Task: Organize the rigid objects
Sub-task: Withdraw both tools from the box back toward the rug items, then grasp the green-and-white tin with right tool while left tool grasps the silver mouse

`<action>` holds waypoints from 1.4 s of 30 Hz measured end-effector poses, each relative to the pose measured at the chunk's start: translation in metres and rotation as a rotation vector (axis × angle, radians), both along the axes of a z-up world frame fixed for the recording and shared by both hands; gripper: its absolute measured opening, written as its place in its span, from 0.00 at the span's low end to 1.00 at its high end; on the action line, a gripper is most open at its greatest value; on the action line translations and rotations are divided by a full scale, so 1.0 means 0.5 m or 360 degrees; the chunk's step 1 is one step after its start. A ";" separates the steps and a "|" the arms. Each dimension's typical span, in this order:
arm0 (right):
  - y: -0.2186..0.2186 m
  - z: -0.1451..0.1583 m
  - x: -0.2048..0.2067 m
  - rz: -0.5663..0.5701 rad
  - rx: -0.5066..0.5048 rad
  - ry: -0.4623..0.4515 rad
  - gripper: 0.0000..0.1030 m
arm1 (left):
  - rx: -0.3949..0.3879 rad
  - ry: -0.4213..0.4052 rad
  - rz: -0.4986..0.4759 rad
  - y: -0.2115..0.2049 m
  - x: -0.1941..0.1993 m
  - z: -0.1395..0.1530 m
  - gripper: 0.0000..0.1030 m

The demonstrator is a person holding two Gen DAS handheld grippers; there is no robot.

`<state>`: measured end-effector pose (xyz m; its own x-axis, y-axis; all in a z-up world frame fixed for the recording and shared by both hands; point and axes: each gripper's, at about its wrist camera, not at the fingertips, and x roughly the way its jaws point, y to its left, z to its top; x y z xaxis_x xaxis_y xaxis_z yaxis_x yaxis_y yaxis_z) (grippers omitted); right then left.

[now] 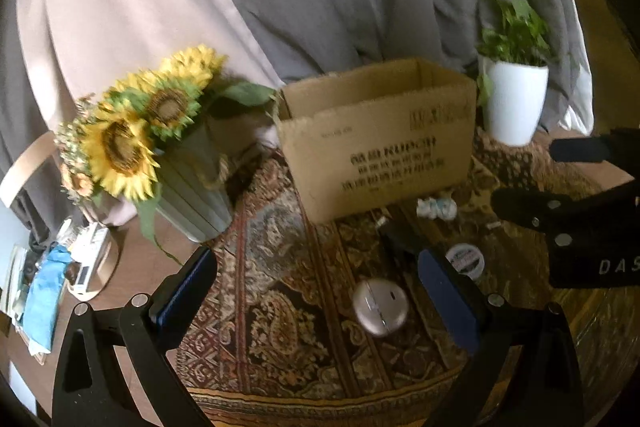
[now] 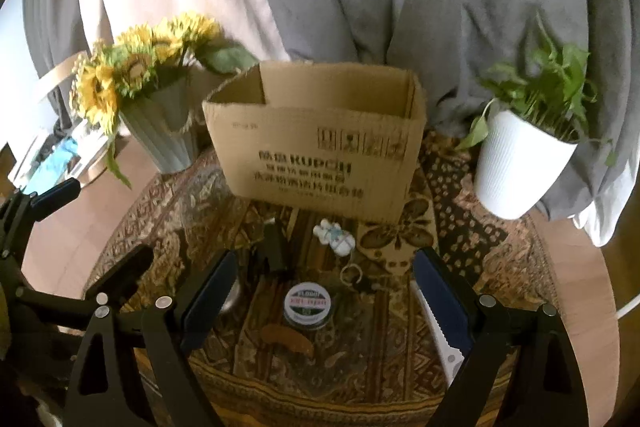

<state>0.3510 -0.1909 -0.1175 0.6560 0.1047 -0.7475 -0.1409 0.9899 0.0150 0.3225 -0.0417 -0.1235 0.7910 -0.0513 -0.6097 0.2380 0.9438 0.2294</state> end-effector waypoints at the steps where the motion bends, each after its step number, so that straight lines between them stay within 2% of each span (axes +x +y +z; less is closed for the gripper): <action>1: 0.000 -0.005 0.002 0.0004 0.0000 0.0013 0.89 | 0.0005 0.0022 -0.0018 -0.002 0.001 -0.010 1.00; 16: 0.007 -0.127 0.043 0.0060 0.0025 0.0313 0.87 | 0.0018 0.0243 -0.0155 -0.021 0.040 -0.109 0.98; 24: 0.009 -0.181 0.064 0.0069 0.0032 0.0432 0.85 | -0.0071 0.0384 -0.0160 -0.019 0.069 -0.164 0.93; 26: 0.009 -0.192 0.069 0.0072 0.0036 0.0456 0.84 | -0.0082 0.0418 -0.0158 -0.020 0.076 -0.175 0.89; 31: 0.006 -0.213 0.078 0.0075 0.0041 0.0501 0.78 | -0.0116 0.0462 -0.0146 -0.021 0.087 -0.193 0.86; 37: 0.002 -0.230 0.085 0.0074 0.0073 0.0529 0.70 | -0.0159 0.0507 -0.0130 -0.021 0.102 -0.207 0.76; 42: 0.006 -0.239 0.093 0.0091 0.0107 0.0546 0.63 | -0.0242 0.0588 -0.0140 -0.019 0.108 -0.222 0.56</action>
<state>0.3972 -0.1878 -0.2369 0.3598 0.1904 -0.9134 -0.1712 0.9758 0.1359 0.3768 -0.0514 -0.2345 0.5086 -0.2201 -0.8324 0.3593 0.9328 -0.0271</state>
